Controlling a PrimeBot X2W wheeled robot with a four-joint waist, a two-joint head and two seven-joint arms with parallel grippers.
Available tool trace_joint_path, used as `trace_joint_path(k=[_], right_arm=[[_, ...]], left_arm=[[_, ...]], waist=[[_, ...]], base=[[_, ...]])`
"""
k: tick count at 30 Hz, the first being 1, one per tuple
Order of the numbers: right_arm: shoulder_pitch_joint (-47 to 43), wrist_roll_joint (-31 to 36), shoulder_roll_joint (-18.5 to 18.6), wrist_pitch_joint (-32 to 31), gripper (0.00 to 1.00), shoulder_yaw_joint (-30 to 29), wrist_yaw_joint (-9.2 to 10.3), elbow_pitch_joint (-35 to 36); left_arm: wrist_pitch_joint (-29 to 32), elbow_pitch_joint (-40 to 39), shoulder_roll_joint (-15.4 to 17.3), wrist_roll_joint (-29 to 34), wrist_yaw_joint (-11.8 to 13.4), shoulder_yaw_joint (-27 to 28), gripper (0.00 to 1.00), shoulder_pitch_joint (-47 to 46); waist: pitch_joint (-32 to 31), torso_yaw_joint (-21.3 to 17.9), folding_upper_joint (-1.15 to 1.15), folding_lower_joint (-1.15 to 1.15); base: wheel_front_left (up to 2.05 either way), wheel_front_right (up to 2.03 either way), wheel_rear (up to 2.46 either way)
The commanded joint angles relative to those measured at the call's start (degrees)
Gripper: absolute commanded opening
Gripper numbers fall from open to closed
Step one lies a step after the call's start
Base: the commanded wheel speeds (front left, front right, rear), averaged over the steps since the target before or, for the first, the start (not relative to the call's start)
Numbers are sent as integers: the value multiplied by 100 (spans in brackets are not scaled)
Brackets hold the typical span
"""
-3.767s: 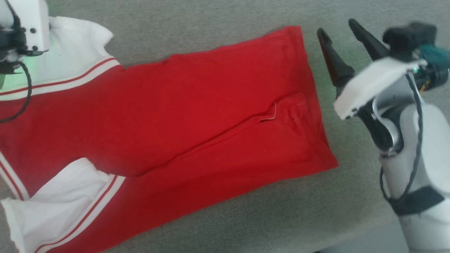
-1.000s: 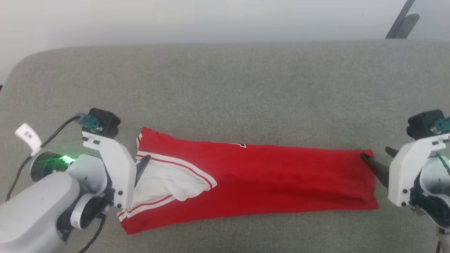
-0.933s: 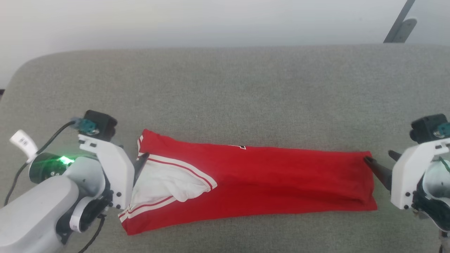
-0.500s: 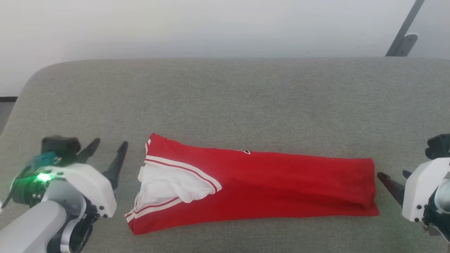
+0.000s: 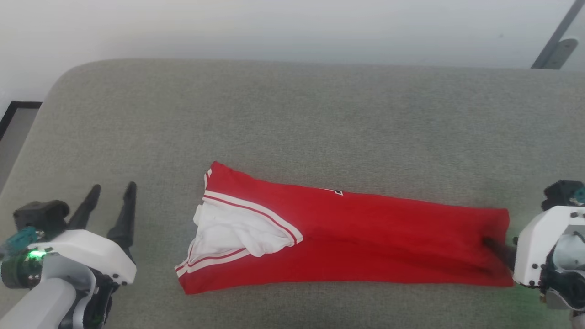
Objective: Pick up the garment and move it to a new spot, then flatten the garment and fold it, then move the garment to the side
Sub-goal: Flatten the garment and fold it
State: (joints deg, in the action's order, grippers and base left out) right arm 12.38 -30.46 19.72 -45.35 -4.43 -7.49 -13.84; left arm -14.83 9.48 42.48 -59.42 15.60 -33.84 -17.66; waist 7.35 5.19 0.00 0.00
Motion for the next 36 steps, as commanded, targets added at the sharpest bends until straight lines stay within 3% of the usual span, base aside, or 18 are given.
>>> trace_joint_path(k=[1,5,6,7,19,36], right_arm=[[90,-53,-35,-9,100,21,0,-121],[267,-168,-54,-53,100,183,-1,-502],[311,-205,-59,-57,61,229,-1,-594],[331,-227,-44,-64,0,269,-1,-671],[671,-574,297,118,0,282,0,-915],[983,-115,1267,312,0,-941,0,-1565]], left_arm=[[-44,49,-104,144,-64,218,100,131],[-37,170,-466,561,-335,881,100,427],[-37,209,-556,646,-406,1053,100,501],[-37,250,-639,763,-477,1205,100,576],[-39,565,-1557,1769,-1308,2662,100,1016],[-40,888,-2281,2685,-2080,3620,100,754]], waist=[[48,59,0,0],[105,149,0,0],[118,166,0,0],[127,182,0,0],[230,192,0,0],[467,-202,0,0]], base=[[0,0,0],[0,0,0],[0,0,0],[0,0,0],[0,0,0],[0,0,0]])
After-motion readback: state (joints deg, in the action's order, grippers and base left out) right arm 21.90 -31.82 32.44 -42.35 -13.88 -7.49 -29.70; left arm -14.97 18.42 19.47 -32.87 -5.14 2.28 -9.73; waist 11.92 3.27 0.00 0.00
